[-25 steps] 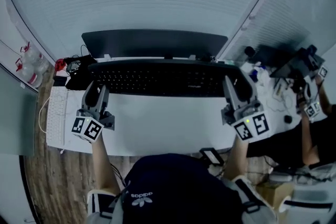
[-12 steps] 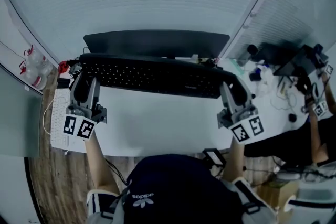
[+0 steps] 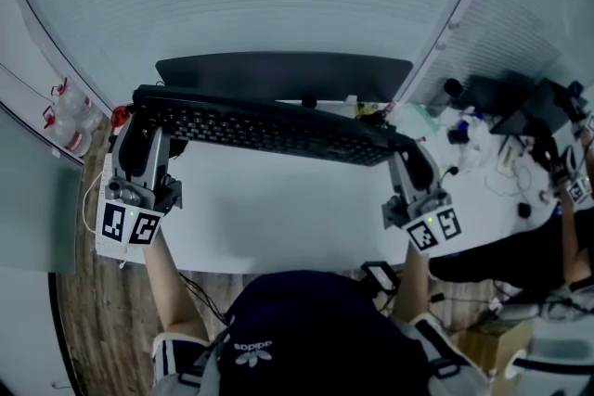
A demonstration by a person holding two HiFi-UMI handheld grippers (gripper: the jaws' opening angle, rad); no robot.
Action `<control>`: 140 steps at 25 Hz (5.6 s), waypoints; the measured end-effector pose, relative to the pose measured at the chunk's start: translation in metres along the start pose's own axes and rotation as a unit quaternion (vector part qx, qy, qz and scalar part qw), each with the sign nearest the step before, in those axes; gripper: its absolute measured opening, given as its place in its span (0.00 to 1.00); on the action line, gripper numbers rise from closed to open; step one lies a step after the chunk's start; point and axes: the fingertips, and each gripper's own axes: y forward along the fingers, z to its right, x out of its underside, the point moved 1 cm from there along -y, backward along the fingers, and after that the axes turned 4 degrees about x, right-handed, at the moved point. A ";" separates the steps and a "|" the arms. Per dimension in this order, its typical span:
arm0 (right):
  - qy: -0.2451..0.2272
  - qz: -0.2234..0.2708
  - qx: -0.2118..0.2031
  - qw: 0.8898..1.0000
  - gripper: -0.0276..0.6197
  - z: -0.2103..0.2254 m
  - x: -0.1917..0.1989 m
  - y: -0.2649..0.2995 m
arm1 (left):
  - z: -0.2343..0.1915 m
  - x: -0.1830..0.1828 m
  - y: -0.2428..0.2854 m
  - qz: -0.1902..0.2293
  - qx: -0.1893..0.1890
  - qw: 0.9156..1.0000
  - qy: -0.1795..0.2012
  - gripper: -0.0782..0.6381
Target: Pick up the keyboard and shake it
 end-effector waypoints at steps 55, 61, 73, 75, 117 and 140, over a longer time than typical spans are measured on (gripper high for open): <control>0.081 -0.022 0.041 0.996 0.29 -0.003 0.026 -0.044 | 0.038 -0.031 -0.005 -0.005 0.071 0.997 -0.004 0.39; 0.080 -0.012 0.048 0.996 0.29 -0.002 0.022 -0.046 | 0.040 -0.033 -0.007 0.002 0.069 0.998 -0.011 0.39; 0.099 -0.008 0.045 0.994 0.29 -0.001 0.024 -0.033 | 0.033 -0.036 -0.005 0.013 0.066 0.998 -0.019 0.38; 0.095 -0.011 0.041 0.995 0.29 -0.002 0.025 -0.036 | 0.034 -0.038 -0.007 0.015 0.064 0.998 -0.019 0.37; 0.071 -0.006 0.034 0.997 0.29 -0.008 -0.001 -0.043 | 0.055 -0.057 -0.023 0.058 0.076 0.995 -0.023 0.37; 0.138 -0.274 0.053 0.950 0.26 0.070 0.295 -0.044 | 0.008 0.331 -0.150 -0.133 -0.053 0.943 -0.301 0.35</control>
